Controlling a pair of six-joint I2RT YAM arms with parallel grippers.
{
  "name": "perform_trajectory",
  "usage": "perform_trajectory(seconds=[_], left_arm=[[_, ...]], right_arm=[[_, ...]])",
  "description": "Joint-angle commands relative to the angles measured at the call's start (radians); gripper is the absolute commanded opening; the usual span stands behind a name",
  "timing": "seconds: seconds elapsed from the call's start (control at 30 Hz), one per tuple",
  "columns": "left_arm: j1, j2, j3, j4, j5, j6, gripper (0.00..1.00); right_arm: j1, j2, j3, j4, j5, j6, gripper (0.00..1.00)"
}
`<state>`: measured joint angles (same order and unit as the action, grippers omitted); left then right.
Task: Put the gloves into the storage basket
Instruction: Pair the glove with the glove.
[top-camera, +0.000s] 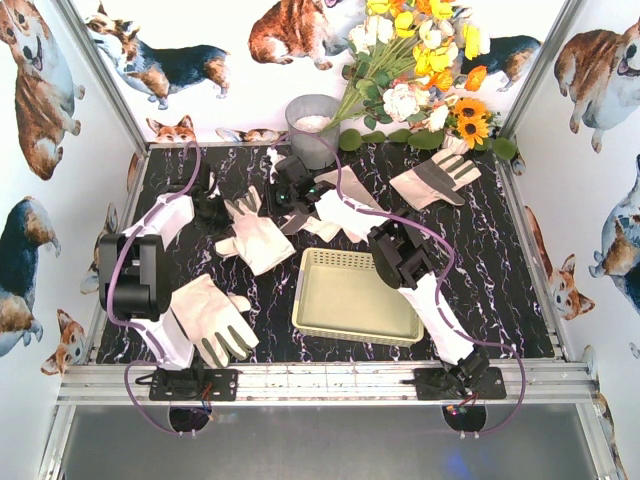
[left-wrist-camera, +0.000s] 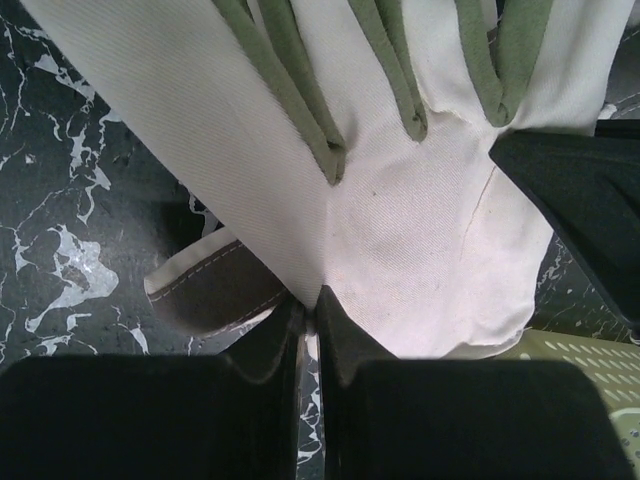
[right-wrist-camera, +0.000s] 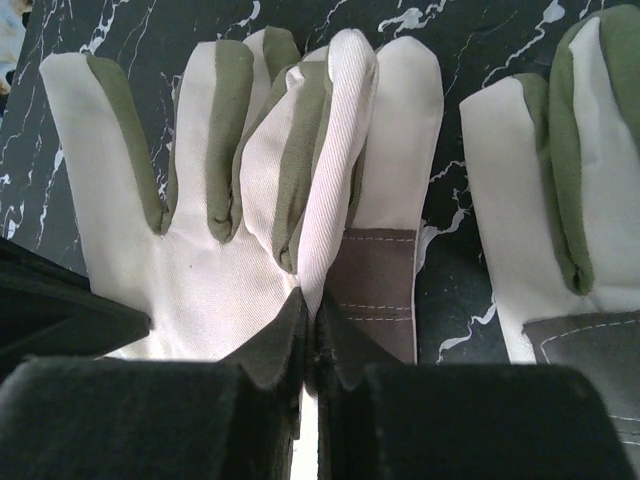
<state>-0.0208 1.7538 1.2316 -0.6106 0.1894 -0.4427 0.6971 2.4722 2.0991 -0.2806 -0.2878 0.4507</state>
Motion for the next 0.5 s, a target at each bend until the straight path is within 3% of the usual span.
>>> perform_trajectory(seconds=[0.0,0.47], left_arm=[[0.027,0.034,0.046,-0.011,-0.002,0.031,0.0],[0.033,0.075,0.038,-0.006,-0.011,0.052,0.0]], right_arm=[[-0.01,0.025,0.087,0.061,0.048,-0.015,0.0],[-0.013,0.056,0.11,0.036,0.044,-0.027,0.0]])
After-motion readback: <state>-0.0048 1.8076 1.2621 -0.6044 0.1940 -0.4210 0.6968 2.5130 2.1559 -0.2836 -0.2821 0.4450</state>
